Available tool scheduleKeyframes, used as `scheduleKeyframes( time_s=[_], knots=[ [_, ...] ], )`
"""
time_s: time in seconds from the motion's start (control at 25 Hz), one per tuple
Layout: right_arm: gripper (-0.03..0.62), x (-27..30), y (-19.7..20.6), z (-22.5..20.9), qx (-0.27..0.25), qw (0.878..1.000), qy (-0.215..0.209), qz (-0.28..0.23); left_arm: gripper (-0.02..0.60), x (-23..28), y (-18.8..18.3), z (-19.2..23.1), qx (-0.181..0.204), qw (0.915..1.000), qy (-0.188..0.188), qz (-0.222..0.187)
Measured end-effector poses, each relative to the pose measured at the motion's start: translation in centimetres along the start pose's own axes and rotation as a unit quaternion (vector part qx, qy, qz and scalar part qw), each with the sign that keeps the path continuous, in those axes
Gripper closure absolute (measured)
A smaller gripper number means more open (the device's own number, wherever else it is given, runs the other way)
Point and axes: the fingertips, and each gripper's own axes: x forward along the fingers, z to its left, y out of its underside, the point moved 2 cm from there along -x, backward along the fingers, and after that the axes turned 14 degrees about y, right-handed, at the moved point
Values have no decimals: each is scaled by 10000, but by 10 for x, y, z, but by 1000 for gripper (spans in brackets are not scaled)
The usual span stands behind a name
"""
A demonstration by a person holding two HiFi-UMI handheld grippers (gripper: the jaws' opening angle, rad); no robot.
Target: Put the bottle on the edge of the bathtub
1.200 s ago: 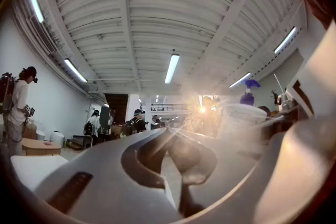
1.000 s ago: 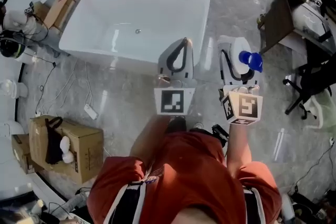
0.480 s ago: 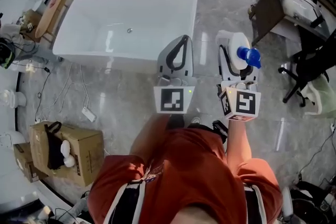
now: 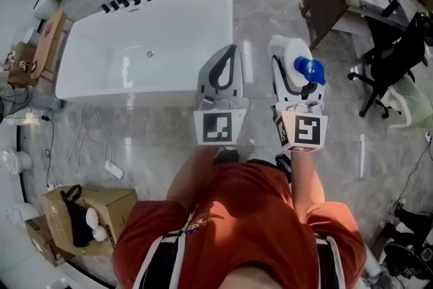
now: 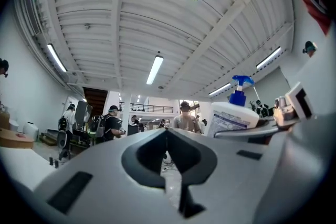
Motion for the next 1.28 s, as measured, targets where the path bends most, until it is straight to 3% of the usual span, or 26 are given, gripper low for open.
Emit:
scheduleKeyframes(
  time_s=[0.24,0.56,0.88,1.28],
  knots=[
    [329,11,1,3,-129,9991,403,-68,565,17,5,14,-89,9992,369,-126],
    [329,21,9,14,-186,9979,615,-50,565,26,20,26,-211,9978,617,-89],
    [329,36,22,4,-122,9974,703,-54,565,44,34,28,-170,9974,693,-57],
    [329,87,35,-43,-16,9978,666,-33,565,111,48,20,-253,9974,677,-39]
  ],
)
